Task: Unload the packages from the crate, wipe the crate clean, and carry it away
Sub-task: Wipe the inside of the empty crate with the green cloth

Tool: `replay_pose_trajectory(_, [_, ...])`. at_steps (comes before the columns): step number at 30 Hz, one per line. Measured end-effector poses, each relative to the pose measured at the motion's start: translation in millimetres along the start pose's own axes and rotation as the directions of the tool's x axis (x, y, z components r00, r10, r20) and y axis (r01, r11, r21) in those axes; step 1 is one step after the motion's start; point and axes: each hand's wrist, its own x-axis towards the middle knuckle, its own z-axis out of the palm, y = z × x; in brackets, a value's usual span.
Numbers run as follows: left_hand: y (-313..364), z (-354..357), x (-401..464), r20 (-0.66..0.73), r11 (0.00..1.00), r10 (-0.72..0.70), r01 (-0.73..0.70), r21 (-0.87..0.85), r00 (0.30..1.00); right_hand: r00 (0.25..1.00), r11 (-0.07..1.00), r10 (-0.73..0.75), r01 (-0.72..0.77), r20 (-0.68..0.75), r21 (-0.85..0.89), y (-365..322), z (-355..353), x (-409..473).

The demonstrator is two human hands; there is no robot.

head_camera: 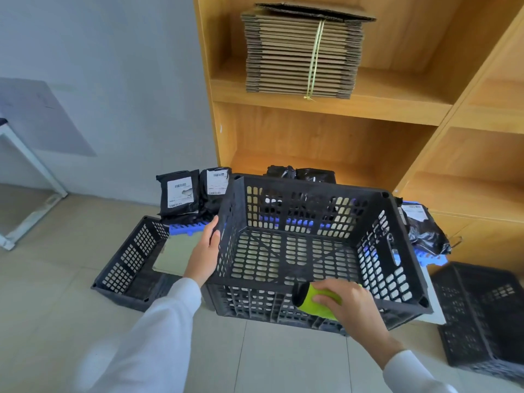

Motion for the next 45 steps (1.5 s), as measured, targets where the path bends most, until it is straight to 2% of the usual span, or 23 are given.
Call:
replay_pose_trajectory(6, [4.2,-3.4,-1.9,0.016,0.993,0.009,-0.007,-0.122,1.0,0.999,0.999,-0.015,0.014,0.047,0.032,-51.4,48.3,22.8])
replay_pose_trajectory(9, [5.1,-4.6,-1.0,0.041,0.99,-0.039,0.044,-0.134,0.998,0.997,0.998,-0.048,0.045,0.058,0.042,-80.1,71.6,36.9])
replay_pose_trajectory(15, [1.4,-9.5,-0.2,0.104,0.987,0.004,0.012,-0.157,0.995,0.99,0.993,-0.116,0.113,0.076,0.043,-122.2,101.6,55.6])
replay_pose_trajectory(17, [1.1,-8.8,0.9,0.089,0.987,0.012,0.003,-0.159,0.996,0.986,0.989,-0.147,0.145,0.081,0.027,-130.7,106.7,60.9])
replay_pose_trajectory(20, [3.3,-5.6,-2.5,0.028,0.999,-0.012,0.013,-0.038,1.0,0.982,0.984,-0.177,0.177,0.065,-0.004,-134.2,108.4,61.7])
replay_pose_trajectory(26, [7.3,-7.7,-6.2,-0.047,0.982,-0.024,0.033,0.188,0.999,0.972,0.976,-0.218,0.217,0.082,0.022,-120.6,99.1,58.3])
replay_pose_trajectory(32, [3.2,-6.6,-5.3,-0.099,0.969,0.0,0.025,0.246,0.995,0.964,0.963,-0.266,0.265,0.005,-0.043,-78.9,73.3,44.8])
replay_pose_trajectory(37, [4.3,-3.4,-5.9,-0.141,0.952,0.03,0.015,0.307,0.99,0.964,0.962,-0.266,0.265,-0.005,-0.068,-32.9,38.1,25.2])
replay_pose_trajectory(45, [10.9,-5.5,-10.7,-0.147,0.941,0.046,0.006,0.338,0.988,0.983,0.982,-0.182,0.183,0.029,-0.054,37.3,-25.2,-5.2])
